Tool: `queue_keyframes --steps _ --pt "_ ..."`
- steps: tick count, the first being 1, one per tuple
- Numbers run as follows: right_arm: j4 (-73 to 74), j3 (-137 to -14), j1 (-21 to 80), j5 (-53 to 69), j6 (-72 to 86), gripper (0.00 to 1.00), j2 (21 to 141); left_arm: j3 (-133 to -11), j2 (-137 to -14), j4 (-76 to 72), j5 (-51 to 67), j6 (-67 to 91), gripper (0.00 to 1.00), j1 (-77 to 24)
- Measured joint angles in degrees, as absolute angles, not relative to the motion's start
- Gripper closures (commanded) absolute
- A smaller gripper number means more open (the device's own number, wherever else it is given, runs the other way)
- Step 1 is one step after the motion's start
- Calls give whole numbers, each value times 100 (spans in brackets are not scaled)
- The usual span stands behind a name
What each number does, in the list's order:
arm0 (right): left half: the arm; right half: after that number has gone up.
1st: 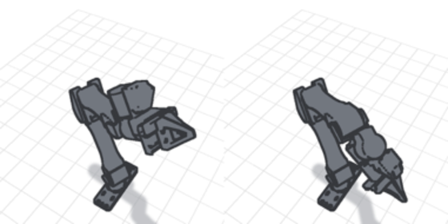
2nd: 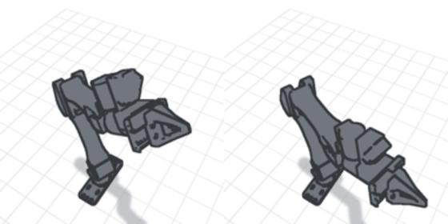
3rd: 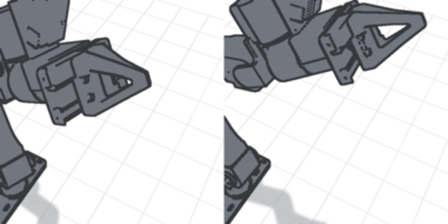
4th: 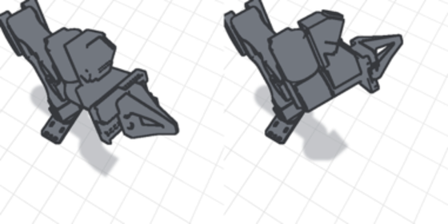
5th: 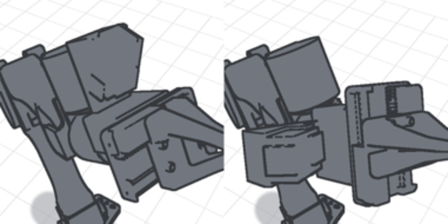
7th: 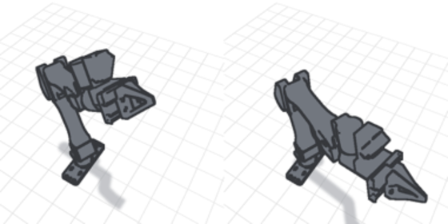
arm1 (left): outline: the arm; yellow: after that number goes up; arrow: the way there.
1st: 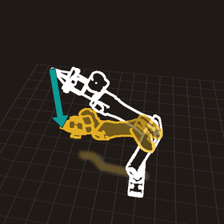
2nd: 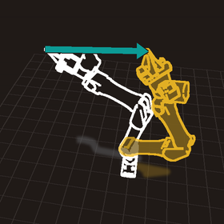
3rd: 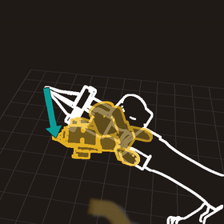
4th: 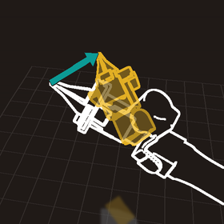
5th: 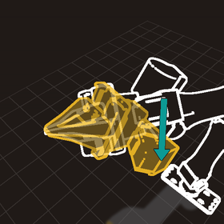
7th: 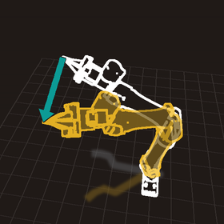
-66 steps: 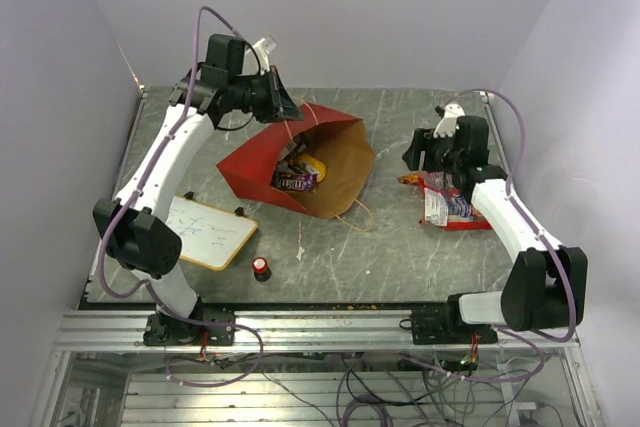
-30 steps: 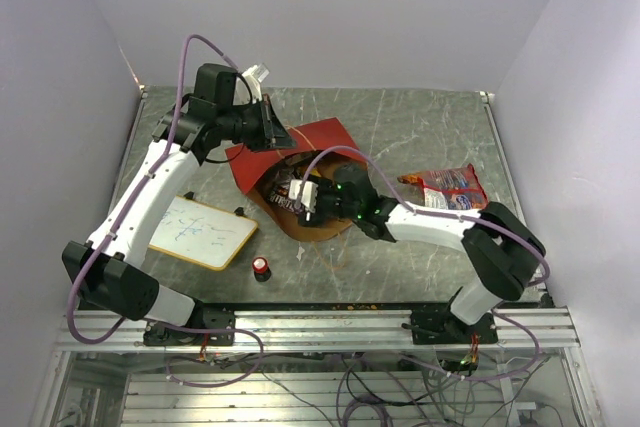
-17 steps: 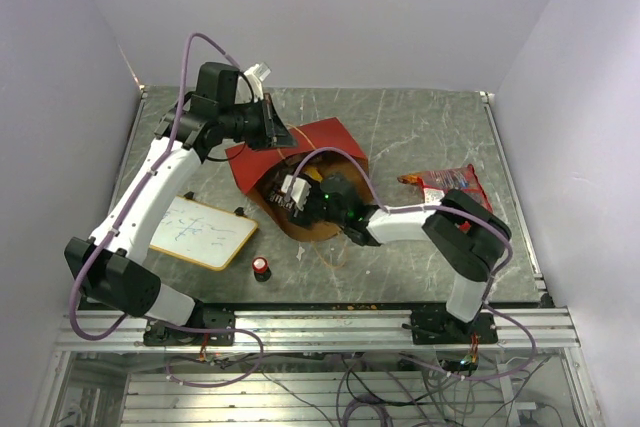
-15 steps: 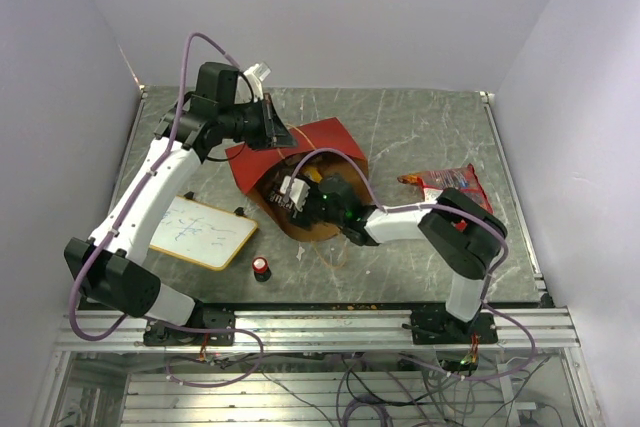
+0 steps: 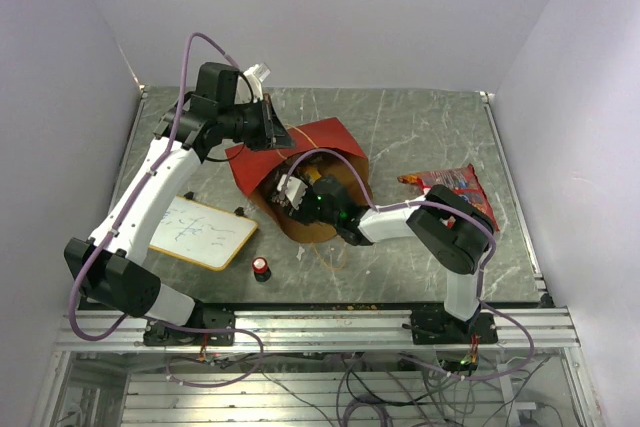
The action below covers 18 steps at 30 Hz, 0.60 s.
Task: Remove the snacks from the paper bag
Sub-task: Take out the snack from the paper bag.
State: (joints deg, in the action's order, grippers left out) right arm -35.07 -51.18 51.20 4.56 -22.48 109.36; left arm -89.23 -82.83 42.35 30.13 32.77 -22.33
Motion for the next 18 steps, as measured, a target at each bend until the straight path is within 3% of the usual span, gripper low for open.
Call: queue_keyframes --steps 5,18 --pt "-3503 -5118 5124 333 -2233 68 10936 -8962 -8283 4307 2976 3212 93 -2235" --pt "-3223 -5087 5124 318 -2163 73 10549 -8965 -8283 4318 2945 3192 93 -2233"
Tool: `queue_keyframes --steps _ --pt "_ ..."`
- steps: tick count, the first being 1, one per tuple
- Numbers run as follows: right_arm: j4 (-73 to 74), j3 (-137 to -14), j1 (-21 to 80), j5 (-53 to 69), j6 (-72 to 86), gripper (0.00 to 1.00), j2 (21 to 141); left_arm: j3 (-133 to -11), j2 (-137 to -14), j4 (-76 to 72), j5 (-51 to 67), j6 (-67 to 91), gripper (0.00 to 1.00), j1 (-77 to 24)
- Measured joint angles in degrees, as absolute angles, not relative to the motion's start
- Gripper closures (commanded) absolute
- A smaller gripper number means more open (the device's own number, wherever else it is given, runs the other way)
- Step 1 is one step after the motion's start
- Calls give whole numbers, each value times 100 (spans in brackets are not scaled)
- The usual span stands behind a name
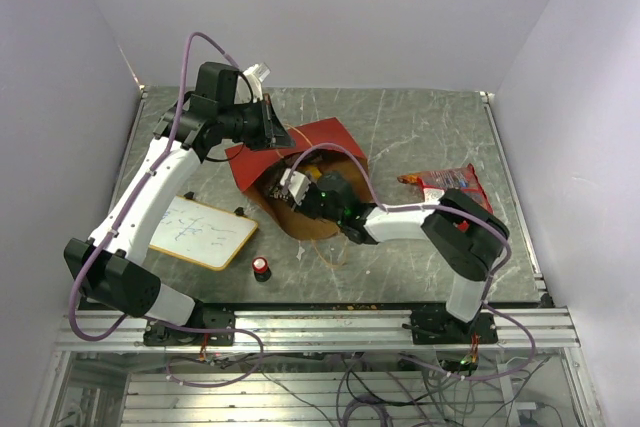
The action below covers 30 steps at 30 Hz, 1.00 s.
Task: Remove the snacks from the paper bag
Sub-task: Take out the snack from the paper bag.
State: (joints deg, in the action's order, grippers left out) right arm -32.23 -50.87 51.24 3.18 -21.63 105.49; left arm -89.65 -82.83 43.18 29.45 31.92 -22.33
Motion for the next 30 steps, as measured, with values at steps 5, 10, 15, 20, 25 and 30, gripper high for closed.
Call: queue_keyframes --steps 5,10,15,20,25,30 --pt "-3103 -4943 5124 346 -2032 74 10110 -8965 -8285 4316 2902 3194 93 -2233" --pt "-2779 -4609 5137 355 -1861 74 9480 -8965 -8307 4313 2842 3194 93 -2233" --pt "-2209 -4224 5140 224 -1728 74 8468 -8989 -8403 4318 2759 3190 93 -2233" --pt "-1448 -4023 5140 -71 -1601 74 7303 -9054 -8514 4307 2672 3170 93 -2209" --pt "-458 -3966 5144 -469 -1352 74 6200 -9054 -8659 4187 2659 3173 93 -2139" --pt "502 -3966 5144 -952 -972 75 5247 -9059 -8912 4062 2655 3173 93 -2080"
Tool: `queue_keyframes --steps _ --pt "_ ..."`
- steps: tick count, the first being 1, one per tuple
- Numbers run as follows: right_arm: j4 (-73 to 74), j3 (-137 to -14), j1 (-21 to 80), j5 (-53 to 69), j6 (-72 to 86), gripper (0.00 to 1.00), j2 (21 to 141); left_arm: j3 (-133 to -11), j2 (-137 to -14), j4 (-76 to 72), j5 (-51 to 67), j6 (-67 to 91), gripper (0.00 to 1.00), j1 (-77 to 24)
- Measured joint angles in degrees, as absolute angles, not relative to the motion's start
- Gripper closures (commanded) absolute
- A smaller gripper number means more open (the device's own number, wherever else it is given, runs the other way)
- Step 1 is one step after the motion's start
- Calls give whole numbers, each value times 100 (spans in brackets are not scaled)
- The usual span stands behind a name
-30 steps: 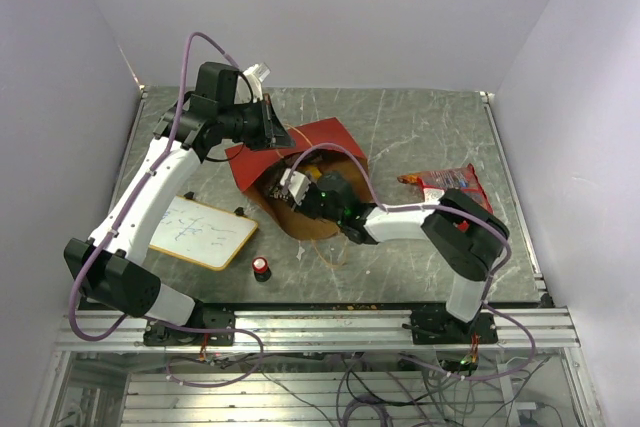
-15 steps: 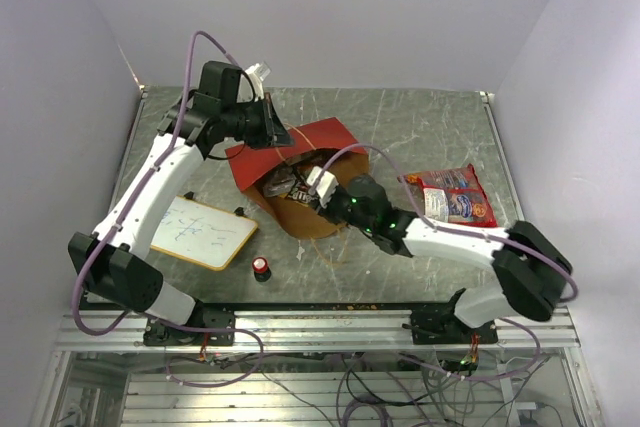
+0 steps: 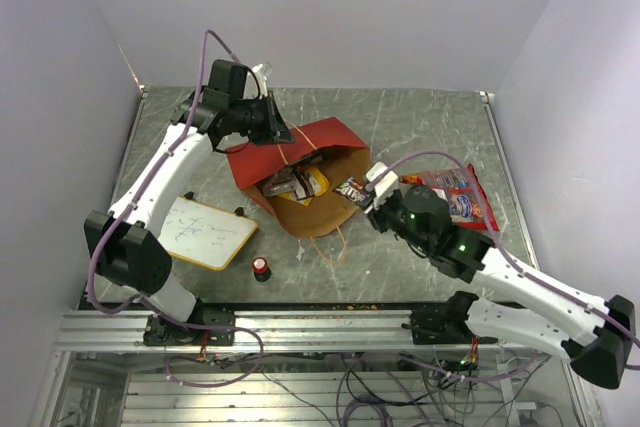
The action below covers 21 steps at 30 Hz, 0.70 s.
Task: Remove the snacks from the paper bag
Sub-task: Take out the snack from the paper bag, then place the snack at the center of the board.
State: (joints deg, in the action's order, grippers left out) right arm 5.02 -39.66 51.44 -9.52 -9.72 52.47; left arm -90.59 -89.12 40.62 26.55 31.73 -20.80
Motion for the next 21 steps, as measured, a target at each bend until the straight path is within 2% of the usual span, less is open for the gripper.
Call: queue_keyframes --steps 5,11,16,21 --pt "1514 -4012 5144 -1634 -355 76 4713 -9207 -9205 4058 2609 3142 93 -2016" --pt "2606 -4171 5144 -2617 631 79 4668 -9472 -9286 4062 2569 3044 93 -1848" --pt "3199 -4401 5127 -3393 1334 80 4904 -9592 -9288 4095 2552 3017 93 -1763" --pt "3310 -4550 4856 -3599 1782 79 5529 -9684 -9290 4145 2547 2995 93 -1743"
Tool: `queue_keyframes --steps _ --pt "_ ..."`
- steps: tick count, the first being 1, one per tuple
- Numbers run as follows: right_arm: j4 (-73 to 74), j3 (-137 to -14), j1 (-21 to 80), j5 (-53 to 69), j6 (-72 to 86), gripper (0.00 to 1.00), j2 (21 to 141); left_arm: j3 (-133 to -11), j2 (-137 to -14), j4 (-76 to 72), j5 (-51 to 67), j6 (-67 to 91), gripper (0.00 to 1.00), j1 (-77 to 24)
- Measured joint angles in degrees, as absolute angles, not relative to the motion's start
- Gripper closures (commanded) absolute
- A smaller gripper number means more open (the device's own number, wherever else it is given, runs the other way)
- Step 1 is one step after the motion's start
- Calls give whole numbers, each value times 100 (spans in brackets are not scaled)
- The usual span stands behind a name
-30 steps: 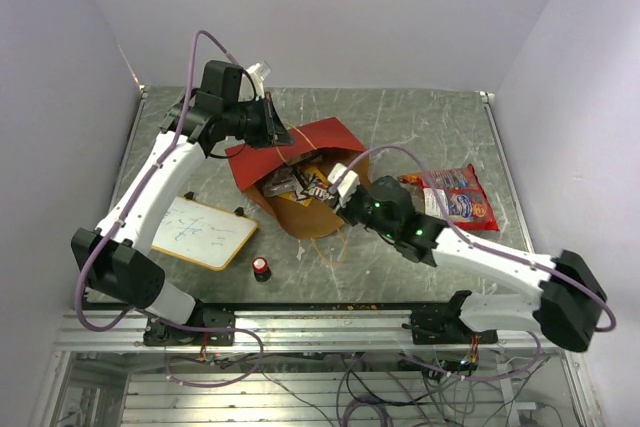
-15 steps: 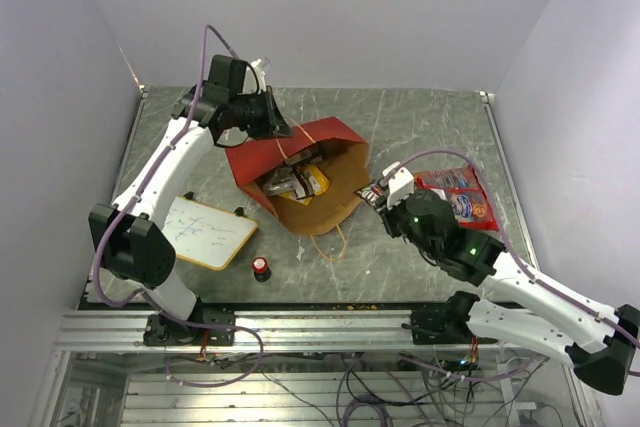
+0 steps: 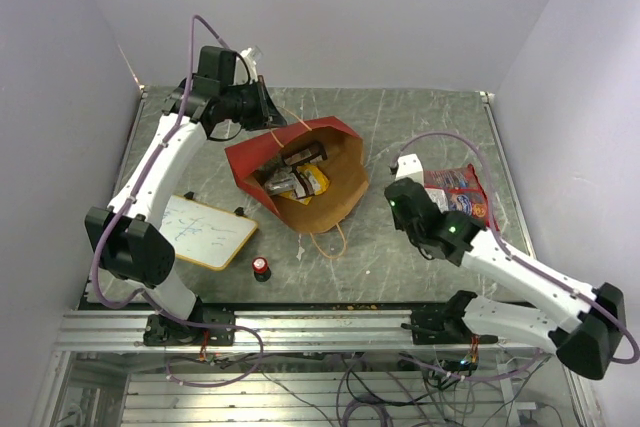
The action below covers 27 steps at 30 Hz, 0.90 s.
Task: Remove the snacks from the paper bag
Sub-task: Place the snack at the center of the board.
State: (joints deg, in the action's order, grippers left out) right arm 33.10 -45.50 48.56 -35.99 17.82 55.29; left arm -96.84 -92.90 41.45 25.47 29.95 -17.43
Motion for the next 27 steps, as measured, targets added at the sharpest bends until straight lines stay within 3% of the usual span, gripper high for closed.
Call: queue_keyframes --steps 10,18,27 --pt "2670 -4541 3037 -2698 1555 78 6737 -9644 -9229 4154 2554 3041 93 -1739" --pt "1824 -3894 2858 -1997 1452 78 7225 -9553 -9085 4014 2558 3177 93 -1739" --pt "1612 -3739 2563 -1835 1546 65 7603 -9395 -9056 3889 2578 3260 93 -1739"
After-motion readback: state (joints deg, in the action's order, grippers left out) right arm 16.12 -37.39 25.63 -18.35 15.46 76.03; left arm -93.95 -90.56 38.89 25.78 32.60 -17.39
